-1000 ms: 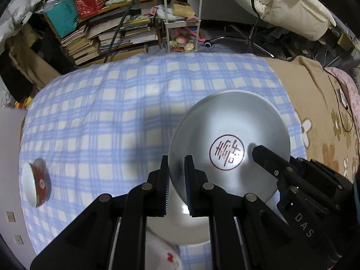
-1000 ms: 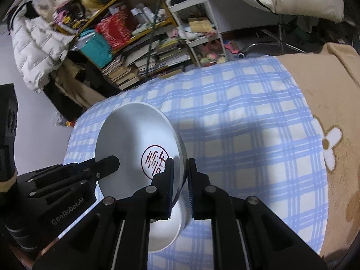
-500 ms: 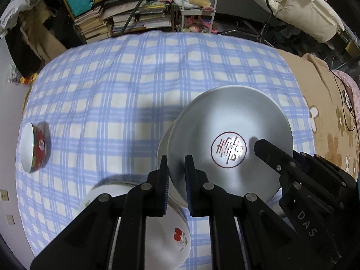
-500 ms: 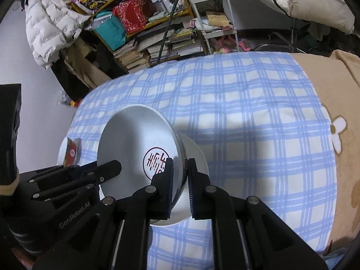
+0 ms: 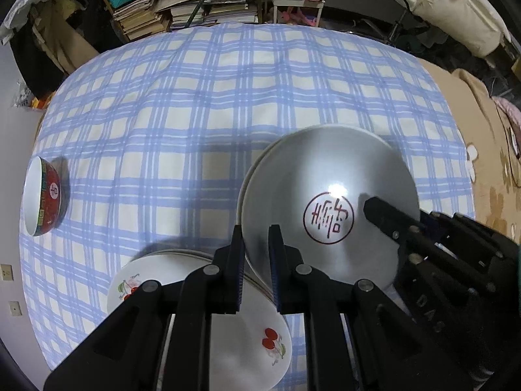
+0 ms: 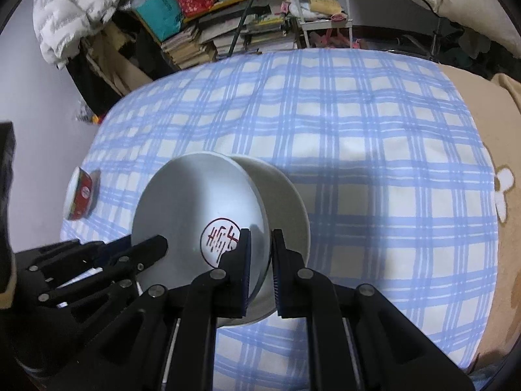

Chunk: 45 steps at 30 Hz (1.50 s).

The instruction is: Organize plates and bowls

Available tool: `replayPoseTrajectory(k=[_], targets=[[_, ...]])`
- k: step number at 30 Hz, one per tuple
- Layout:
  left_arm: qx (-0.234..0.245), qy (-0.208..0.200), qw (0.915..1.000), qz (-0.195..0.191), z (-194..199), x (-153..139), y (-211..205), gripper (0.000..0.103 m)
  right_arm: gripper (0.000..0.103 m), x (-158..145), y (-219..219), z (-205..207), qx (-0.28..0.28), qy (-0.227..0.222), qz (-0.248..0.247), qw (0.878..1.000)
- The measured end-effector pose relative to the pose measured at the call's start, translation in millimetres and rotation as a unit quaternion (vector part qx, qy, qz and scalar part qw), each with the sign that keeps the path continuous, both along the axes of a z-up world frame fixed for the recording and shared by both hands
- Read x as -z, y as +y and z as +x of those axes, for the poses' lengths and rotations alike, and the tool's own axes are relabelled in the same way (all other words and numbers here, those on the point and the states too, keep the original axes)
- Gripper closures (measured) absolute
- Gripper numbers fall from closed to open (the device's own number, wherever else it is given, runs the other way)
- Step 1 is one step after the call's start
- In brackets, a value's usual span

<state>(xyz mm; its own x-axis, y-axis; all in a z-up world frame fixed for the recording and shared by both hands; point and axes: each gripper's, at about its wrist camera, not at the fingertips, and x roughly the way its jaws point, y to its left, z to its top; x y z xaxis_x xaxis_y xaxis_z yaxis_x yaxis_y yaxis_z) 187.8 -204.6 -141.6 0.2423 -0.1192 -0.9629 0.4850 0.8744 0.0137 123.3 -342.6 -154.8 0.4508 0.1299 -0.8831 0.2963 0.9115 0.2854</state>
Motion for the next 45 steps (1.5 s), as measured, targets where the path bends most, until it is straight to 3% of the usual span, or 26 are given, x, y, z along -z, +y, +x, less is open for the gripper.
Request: replayPoseTrajectory(k=[9, 14, 18, 22, 23, 26, 29, 31, 33, 35, 37, 42, 45], targets=[[-0.021, 0.007, 0.9996, -0.019, 10, -1, 14, 0.090, 0.086, -5, 6, 2, -0.010, -0.010, -0.046, 0.999], [-0.025, -0.020, 0.9995, -0.007, 7, -12, 32, 0.088, 0.086, -17, 2, -3, 0.001, -0.032, -0.066, 0.997], [-0.047, -0.033, 0.9983, -0.005, 11, -23, 59, 0.086, 0.079, -21, -2, -3, 0.009, -0.038, -0.060, 0.997], [-0.078, -0.046, 0.9959, -0.001, 21, -35, 93, 0.084, 0.078, -37, -2, -3, 0.005, -0.076, -0.031, 0.997], [-0.087, -0.047, 0.9951, 0.000, 24, -37, 103, 0.084, 0.075, -42, 0, -3, 0.002, -0.089, -0.025, 0.996], [-0.114, -0.047, 0.9924, 0.002, 31, -44, 129, 0.079, 0.049, -55, 12, 1, -0.019, -0.120, -0.009, 0.993], [-0.136, -0.053, 0.9890, 0.021, 40, -48, 158, 0.060, 0.048, -61, 33, 13, -0.034, -0.117, -0.017, 0.992], [-0.150, -0.064, 0.9860, 0.035, 44, -51, 176, 0.056, 0.045, -64, 45, 19, -0.043, -0.116, -0.028, 0.992], [-0.162, -0.067, 0.9836, 0.044, 48, -52, 194, 0.052, 0.028, -69, 62, 27, -0.054, -0.120, -0.042, 0.990], [-0.174, -0.062, 0.9818, 0.044, 53, -53, 211, 0.047, 0.021, -73, 77, 33, -0.066, -0.126, -0.050, 0.989], [-0.184, -0.059, 0.9801, 0.047, 56, -53, 223, 0.030, 0.016, -78, 93, 41, -0.082, -0.132, -0.055, 0.986], [-0.205, -0.066, 0.9752, 0.051, 65, -54, 254, 0.022, 0.003, -89, 134, 63, -0.116, -0.146, -0.054, 0.981], [-0.217, -0.066, 0.9729, 0.046, 73, -50, 270, 0.022, 0.001, -91, 155, 78, -0.131, -0.144, -0.047, 0.980]])
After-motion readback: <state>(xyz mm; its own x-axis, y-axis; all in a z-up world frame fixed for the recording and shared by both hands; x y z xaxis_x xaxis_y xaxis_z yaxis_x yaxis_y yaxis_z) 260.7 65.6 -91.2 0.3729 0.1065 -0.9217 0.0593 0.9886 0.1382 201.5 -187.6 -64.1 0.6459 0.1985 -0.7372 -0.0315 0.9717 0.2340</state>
